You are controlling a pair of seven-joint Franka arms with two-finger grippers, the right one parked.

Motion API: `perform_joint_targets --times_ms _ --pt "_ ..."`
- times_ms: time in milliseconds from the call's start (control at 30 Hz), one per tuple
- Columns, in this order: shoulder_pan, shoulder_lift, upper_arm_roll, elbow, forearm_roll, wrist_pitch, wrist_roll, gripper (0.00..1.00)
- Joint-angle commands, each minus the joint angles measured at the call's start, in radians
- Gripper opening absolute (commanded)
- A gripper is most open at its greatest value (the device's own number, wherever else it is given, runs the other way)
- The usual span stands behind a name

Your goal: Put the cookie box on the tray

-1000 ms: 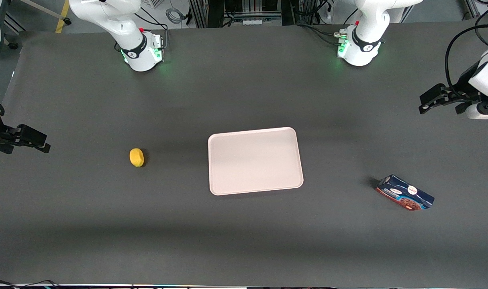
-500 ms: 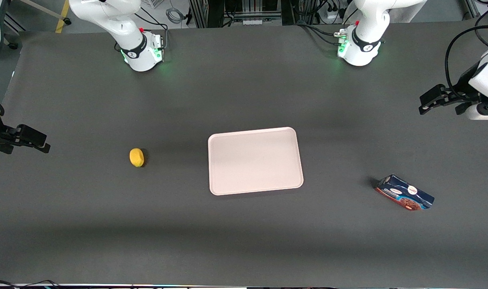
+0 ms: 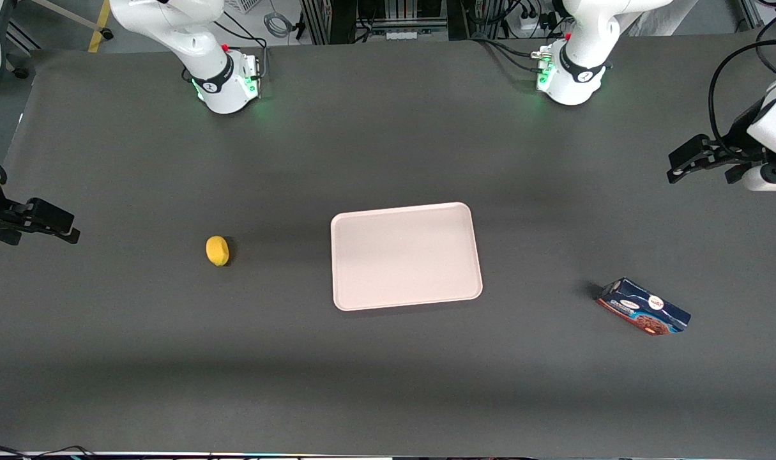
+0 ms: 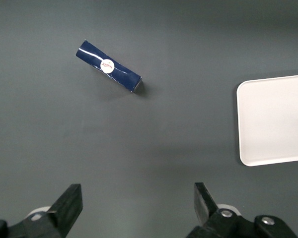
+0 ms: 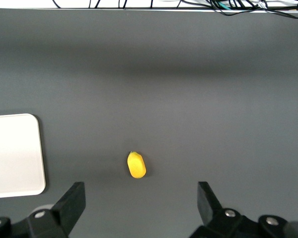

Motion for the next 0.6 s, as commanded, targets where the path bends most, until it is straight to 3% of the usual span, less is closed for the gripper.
perform_joint_targets --times_ms 0,567 --pt "-0.005 0.020 0.007 0.040 0.005 0.002 -0.041 1.00" --pt "0.001 0.231 0.064 0.164 0.052 0.012 -0.397 1.00"
